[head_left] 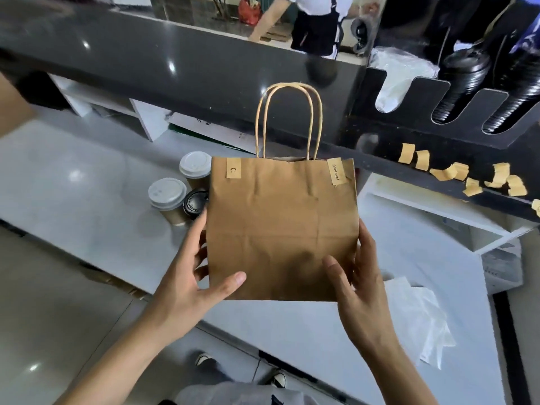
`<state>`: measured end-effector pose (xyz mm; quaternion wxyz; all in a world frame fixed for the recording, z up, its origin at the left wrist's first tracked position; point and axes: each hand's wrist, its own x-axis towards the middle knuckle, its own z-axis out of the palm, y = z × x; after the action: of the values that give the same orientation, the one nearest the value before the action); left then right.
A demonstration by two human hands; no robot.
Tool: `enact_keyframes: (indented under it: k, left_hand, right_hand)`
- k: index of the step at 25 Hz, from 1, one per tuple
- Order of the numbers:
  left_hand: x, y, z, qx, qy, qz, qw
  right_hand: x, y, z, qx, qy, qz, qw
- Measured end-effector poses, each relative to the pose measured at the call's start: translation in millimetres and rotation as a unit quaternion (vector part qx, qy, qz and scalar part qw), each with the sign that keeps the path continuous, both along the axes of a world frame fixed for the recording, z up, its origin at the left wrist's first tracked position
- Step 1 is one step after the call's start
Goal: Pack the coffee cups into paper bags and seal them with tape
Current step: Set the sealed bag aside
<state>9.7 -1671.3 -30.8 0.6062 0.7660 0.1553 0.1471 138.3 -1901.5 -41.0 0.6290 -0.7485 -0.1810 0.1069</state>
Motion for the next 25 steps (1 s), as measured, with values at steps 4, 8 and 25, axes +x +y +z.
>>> enact_keyframes:
  k: [4,8,25]
  left_hand:
    - [-32,27,3,-0.014,-0.007,0.063,0.998]
    - [-70,53,7,-0.033,-0.007,0.129,0.991]
    - [-292,193,14,-0.041,0.033,0.361,0.931]
  right_hand:
    - [-4,42,2,-0.008,-0.001,0.064,0.998]
    - [-19,94,9,-0.002,-0.009,0.124,0.992]
    - [-173,338,17,0.010,0.028,0.359,0.933]
